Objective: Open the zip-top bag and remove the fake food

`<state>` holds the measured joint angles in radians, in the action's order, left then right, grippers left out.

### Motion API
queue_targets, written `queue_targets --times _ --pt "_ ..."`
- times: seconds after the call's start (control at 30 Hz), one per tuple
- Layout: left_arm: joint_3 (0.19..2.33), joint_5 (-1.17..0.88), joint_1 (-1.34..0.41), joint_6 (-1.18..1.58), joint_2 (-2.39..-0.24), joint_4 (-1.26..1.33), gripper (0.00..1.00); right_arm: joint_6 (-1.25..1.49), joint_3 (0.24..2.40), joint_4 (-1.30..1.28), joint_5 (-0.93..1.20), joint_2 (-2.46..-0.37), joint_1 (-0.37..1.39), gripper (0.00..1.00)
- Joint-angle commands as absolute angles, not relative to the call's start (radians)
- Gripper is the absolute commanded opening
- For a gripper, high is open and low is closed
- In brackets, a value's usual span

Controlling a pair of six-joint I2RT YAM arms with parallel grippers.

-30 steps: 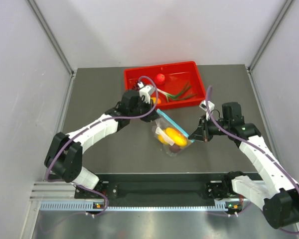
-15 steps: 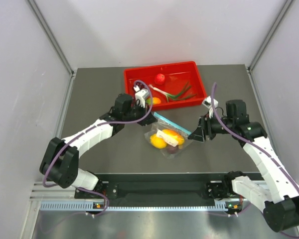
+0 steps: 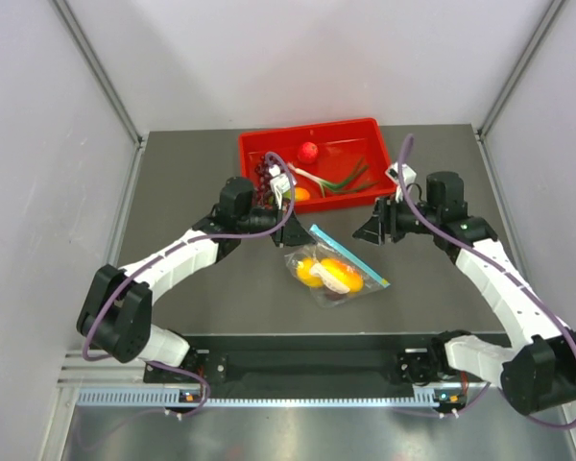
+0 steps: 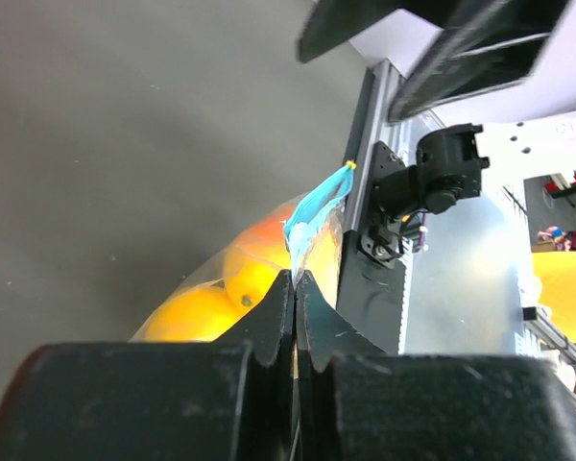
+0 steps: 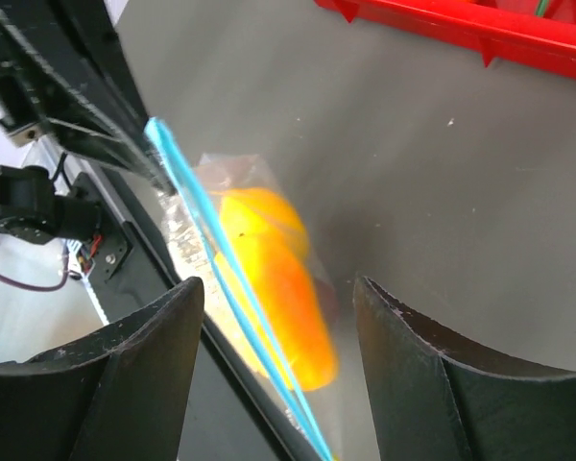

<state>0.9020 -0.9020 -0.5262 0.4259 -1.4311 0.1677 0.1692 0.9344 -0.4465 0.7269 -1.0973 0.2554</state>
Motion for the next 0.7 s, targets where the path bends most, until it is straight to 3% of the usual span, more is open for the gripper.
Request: queue_targets --times 0.0,0.67 --pt "0.942 -0.963 -0.531 0.44 -1.404 0.238 0.0 0.157 0.928 -0.357 0.752 -1.109 0.265 0.63" --pt "0.948 -0.971 -0.541 0.459 -1.414 0.255 0.0 0.147 0.807 -0.233 0.735 -1.193 0.357 0.62"
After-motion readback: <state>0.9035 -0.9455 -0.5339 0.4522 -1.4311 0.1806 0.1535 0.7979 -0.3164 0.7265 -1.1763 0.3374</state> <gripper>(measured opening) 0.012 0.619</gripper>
